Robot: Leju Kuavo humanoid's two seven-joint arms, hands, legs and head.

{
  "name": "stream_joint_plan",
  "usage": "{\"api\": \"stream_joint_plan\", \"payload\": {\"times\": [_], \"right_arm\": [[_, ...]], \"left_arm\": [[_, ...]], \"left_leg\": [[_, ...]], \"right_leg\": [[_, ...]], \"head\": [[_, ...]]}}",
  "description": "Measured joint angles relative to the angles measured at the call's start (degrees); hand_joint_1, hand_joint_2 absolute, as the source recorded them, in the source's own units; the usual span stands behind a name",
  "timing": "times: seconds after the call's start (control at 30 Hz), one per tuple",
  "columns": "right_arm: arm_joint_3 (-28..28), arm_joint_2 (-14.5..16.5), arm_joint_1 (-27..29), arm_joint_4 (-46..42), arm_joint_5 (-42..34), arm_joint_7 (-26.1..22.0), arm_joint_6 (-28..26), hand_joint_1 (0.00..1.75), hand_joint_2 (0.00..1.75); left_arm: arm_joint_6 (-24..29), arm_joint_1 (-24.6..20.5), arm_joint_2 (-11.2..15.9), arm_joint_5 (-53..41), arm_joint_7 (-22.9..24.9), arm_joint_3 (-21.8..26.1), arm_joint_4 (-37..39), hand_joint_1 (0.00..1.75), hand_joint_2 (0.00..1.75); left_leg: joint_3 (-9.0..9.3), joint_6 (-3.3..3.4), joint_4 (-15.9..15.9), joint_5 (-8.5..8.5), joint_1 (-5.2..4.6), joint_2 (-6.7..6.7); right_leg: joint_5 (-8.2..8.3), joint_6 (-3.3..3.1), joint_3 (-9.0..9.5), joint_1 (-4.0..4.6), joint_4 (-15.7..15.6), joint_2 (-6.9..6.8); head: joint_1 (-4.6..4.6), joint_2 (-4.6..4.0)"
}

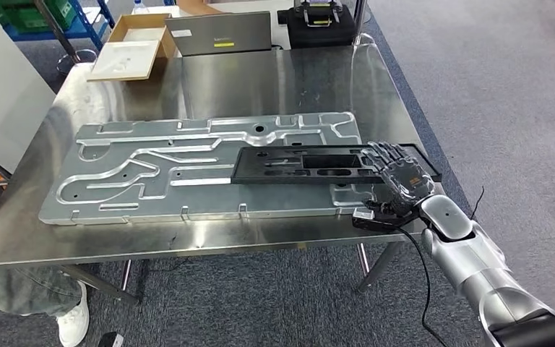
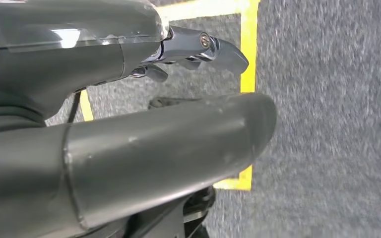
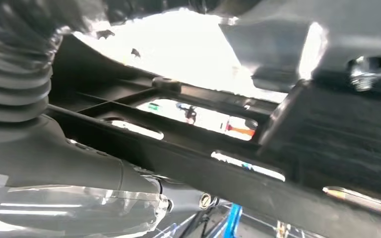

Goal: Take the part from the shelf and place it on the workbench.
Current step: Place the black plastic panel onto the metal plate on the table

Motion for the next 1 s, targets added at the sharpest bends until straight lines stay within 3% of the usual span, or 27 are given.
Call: {"api": "stream_joint_plan", "payload": {"times": [0.07, 0.1, 0.13, 0.17, 0.23, 0.3, 0.4, 0.47, 0.57, 0.6, 0.63, 0.67, 0.7, 0.77, 0.83, 0.93, 1.0], "right_arm": [[-0.6, 0.3, 1.1, -0.5, -0.6, -0.5, -0.9, 0.0, 0.0], [-0.9, 0.5, 1.7, -1.0, -1.0, -0.8, -1.1, 0.0, 0.0], [-1.3, 0.6, 2.3, -1.7, -1.5, -1.1, -1.2, 0.0, 0.0], [-1.8, 0.7, 2.8, -2.7, -2.1, -1.5, -1.2, 0.0, 0.0], [-3.0, 0.9, 3.6, -5.0, -4.0, -2.5, -0.9, 0.0, 0.0], [-4.6, 1.1, 4.6, -7.7, -6.6, -3.7, -0.2, 0.0, 0.0], [-6.7, 1.6, 6.1, -11.4, -8.8, -4.9, 0.4, 0.0, 0.0], [-7.7, 1.7, 6.5, -13.0, -9.1, -5.1, 0.5, 0.0, 0.0], [-8.6, 1.7, 7.2, -14.1, -9.3, -5.1, 0.8, 0.0, 0.0], [-8.7, 1.7, 7.5, -14.3, -9.3, -5.1, 0.8, 0.0, 0.0], [-8.8, 1.8, 7.9, -14.6, -9.3, -5.1, 0.9, 0.0, 0.0], [-8.9, 1.8, 8.1, -14.8, -9.3, -5.2, 0.9, 0.0, 0.0], [-9.0, 1.8, 8.1, -15.0, -9.3, -5.2, 0.8, 0.0, 0.0], [-9.4, 1.8, 8.1, -15.6, -9.6, -5.4, 0.8, 0.0, 0.0], [-9.7, 1.8, 8.5, -16.8, -10.1, -5.7, 0.5, 0.0, 0.0], [-10.2, 1.9, 9.3, -19.9, -10.2, -5.9, -0.3, 0.0, 0.0], [-10.6, 1.9, 9.9, -22.3, -10.6, -6.1, -0.8, 0.0, 0.0]], "left_arm": [[0.0, 0.0, 0.0, 0.1, 0.1, -0.1, 0.0, 0.0, 0.0], [0.0, 0.0, 0.0, 0.3, 0.1, -0.2, 0.0, 0.0, 0.0], [0.0, 0.0, 0.0, 0.4, 0.2, -0.3, 0.0, 0.0, 0.0], [0.0, 0.0, 0.0, 0.5, 0.2, -0.4, 0.0, 0.0, 0.0], [0.0, -0.2, 0.1, 0.8, 0.2, -0.6, 0.0, 0.0, 0.0], [0.0, -0.4, 0.3, 1.0, 0.3, -0.9, 0.0, 0.0, 0.0], [-0.1, -0.5, 0.4, 1.1, 0.3, -1.2, 0.0, 0.0, 0.0], [-0.2, -0.6, 0.4, 1.2, 0.3, -1.3, 0.0, 0.0, 0.0], [-0.2, -0.6, 0.4, 1.2, 0.3, -1.4, 0.0, 0.0, 0.0], [-0.2, -0.6, 0.3, 1.2, 0.3, -1.4, 0.0, 0.0, 0.0], [-0.2, -0.5, 0.3, 1.2, 0.3, -1.4, 0.0, 0.0, 0.0], [-0.2, -0.5, 0.3, 1.2, 0.3, -1.4, 0.0, 0.0, 0.0], [-0.2, -0.5, 0.3, 1.2, 0.3, -1.4, 0.0, 0.0, 0.0], [-0.2, -0.6, 0.2, 1.2, 0.3, -1.5, 0.0, 0.0, 0.0], [-0.2, -0.7, 0.2, 1.3, 0.3, -1.5, 0.0, 0.0, 0.0], [-0.2, -0.7, 0.2, 1.4, 0.3, -1.7, 0.0, 0.0, 0.0], [-0.2, -0.9, 0.2, 1.5, 0.3, -1.8, 0.0, 0.0, 0.0]], "left_leg": [[-3.29, -0.25, 7.4, -3.3, 0.02, 0.02], [-4.19, -0.26, 9.4, -3.73, 0.02, 0.02], [-4.09, -0.16, 9.3, -3.04, 0.0, 0.02], [-2.87, 0.07, 6.9, -1.36, -0.03, 0.02], [1.05, 0.81, -1.0, 2.23, -0.21, 0.01], [3.29, 1.36, -5.8, 3.45, -0.5, -0.03], [3.62, 1.89, -6.9, 3.66, -0.53, -0.04], [3.97, 2.56, -7.7, 4.23, -0.25, 0.11], [3.99, 3.01, -8.0, 4.48, -0.27, 0.2], [3.97, 3.02, -8.0, 4.46, -0.31, 0.18], [3.96, 3.01, -7.9, 4.42, -0.32, 0.15], [3.97, 2.95, -7.8, 4.34, -0.32, 0.12], [3.98, 2.83, -7.5, 4.2, -0.31, 0.09], [3.78, 2.39, -6.9, 3.78, -0.49, 0.04], [3.46, 1.92, -6.5, 3.56, -0.68, 0.01], [3.21, 1.1, -6.1, 3.02, -0.61, 0.02], [1.64, 0.51, -2.4, 0.54, -0.46, 0.05]], "right_leg": [[0.02, -0.21, -0.11, 0.18, 0.0, -0.13], [0.02, -0.24, -0.13, 0.28, 0.0, -0.16], [0.01, -0.25, -0.14, 0.36, 0.0, -0.16], [0.01, -0.24, -0.11, 0.42, 0.1, -0.14], [-0.02, -0.14, -0.07, 0.57, 0.1, -0.08], [0.07, 0.26, -0.2, 0.69, 0.1, -0.08], [0.23, 1.27, -0.21, 0.65, -0.1, -0.1], [-1.35, 1.79, -1.0, 0.68, 1.8, -0.09], [-6.37, 2.19, -5.65, 0.65, 11.8, -0.07], [-7.0, 2.3, -6.87, 0.63, 14.4, -0.08], [-6.51, 2.38, -7.18, 0.61, 14.9, -0.09], [-4.98, 2.38, -6.32, 0.58, 13.1, -0.1], [-2.9, 2.34, -4.6, 0.53, 9.6, -0.11], [-0.29, 1.98, -1.16, 0.6, 2.7, -0.08], [-0.09, 1.42, -0.16, 0.79, 0.2, -0.02], [0.14, 0.38, -0.21, 0.71, -0.1, -0.02], [0.29, -0.23, -0.09, 0.48, -0.4, -0.1]], "head": [[0.0, 0.0], [0.01, 0.0], [0.01, 0.0], [0.0, 0.0], [0.0, 0.0], [0.0, 0.0], [0.0, 0.0], [0.01, 0.0], [0.01, 0.0], [0.01, 0.0], [0.01, 0.0], [0.01, 0.0], [0.01, 0.0], [0.0, 0.0], [0.0, 0.0], [0.01, 0.0], [0.0, 0.0]]}}
